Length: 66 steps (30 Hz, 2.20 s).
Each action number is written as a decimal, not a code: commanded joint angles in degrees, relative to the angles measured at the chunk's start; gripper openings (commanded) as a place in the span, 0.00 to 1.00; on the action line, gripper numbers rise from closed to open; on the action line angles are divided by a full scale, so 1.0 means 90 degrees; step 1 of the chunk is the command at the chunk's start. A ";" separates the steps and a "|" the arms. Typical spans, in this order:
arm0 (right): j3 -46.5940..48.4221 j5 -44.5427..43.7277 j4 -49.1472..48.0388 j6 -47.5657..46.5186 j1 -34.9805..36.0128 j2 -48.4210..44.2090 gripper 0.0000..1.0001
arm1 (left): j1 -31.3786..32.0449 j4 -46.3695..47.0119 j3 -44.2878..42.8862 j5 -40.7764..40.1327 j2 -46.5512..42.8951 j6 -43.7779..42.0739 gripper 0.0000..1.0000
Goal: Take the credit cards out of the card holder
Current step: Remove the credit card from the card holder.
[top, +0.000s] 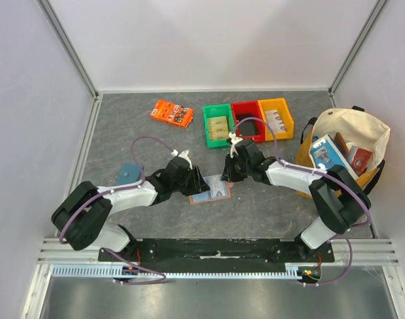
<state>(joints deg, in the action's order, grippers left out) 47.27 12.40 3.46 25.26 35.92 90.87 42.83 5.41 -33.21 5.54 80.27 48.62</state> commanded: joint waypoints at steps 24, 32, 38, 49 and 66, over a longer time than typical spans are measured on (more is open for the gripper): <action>-0.0525 0.0634 -0.0873 0.0104 0.0003 0.0587 0.10 | -0.0472 0.2172 0.0506 0.1269 0.0935 0.0984 0.39; -0.0554 0.0604 -0.0873 0.0084 0.0003 0.0607 0.10 | -0.0569 0.2738 0.0741 0.1464 0.0925 0.1326 0.30; -0.0535 0.0585 -0.0834 0.0055 -0.0007 0.0626 0.10 | -0.0608 0.2963 0.0868 0.1523 0.0944 0.1394 0.21; -0.0554 0.0429 -0.0756 -0.0003 -0.0007 0.0665 0.09 | -0.0647 0.3188 0.1053 0.1611 0.0994 0.1531 0.02; -0.0359 0.0087 -0.0404 -0.0140 -0.0134 0.0597 0.05 | -0.0735 0.2837 0.1493 0.1475 0.0681 0.1483 0.02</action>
<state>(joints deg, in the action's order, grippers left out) 43.59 18.20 -5.78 26.37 35.44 95.68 36.38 31.90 -21.10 18.33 88.38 61.32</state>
